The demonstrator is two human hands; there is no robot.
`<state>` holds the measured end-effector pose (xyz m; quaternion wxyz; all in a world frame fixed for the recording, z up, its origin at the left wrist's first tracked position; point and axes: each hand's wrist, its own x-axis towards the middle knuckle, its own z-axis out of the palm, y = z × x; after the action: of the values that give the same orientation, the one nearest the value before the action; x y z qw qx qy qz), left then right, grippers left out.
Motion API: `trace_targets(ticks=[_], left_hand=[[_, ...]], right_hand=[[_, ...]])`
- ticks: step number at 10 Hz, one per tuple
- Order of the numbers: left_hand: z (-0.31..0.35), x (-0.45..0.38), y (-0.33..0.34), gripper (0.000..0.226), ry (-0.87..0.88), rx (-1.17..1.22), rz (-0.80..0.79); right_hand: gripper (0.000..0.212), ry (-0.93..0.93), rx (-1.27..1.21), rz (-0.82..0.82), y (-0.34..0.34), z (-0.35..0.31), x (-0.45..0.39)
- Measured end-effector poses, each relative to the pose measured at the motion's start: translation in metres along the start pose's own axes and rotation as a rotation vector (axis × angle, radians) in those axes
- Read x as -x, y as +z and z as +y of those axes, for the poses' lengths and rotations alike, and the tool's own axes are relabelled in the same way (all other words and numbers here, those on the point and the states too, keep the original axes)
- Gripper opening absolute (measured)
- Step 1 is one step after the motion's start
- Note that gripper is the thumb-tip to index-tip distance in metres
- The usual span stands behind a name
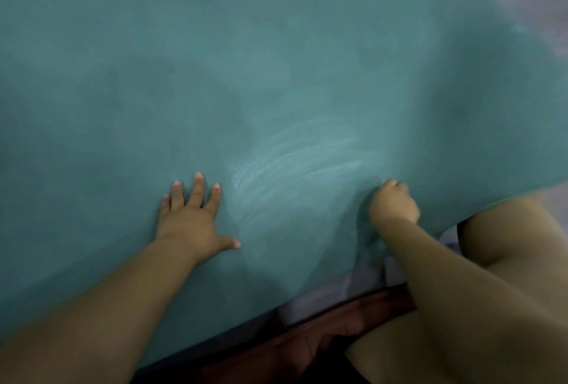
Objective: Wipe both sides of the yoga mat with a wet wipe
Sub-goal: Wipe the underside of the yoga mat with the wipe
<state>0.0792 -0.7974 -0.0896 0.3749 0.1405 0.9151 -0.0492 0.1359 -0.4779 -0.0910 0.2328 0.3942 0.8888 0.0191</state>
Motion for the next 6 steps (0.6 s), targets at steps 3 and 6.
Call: trace_targets(ticks=[3,6], left_hand=[[0.003,-0.002,0.005,0.116,-0.012,0.040,0.026],[0.006,-0.002,0.006,0.117,-0.018,0.044,0.040]], right_hand=[[0.042,-1.099,0.111,-0.336,0.037,-0.058,0.117],[0.027,-0.073,-0.076,-0.124,0.026,-0.009,0.058]])
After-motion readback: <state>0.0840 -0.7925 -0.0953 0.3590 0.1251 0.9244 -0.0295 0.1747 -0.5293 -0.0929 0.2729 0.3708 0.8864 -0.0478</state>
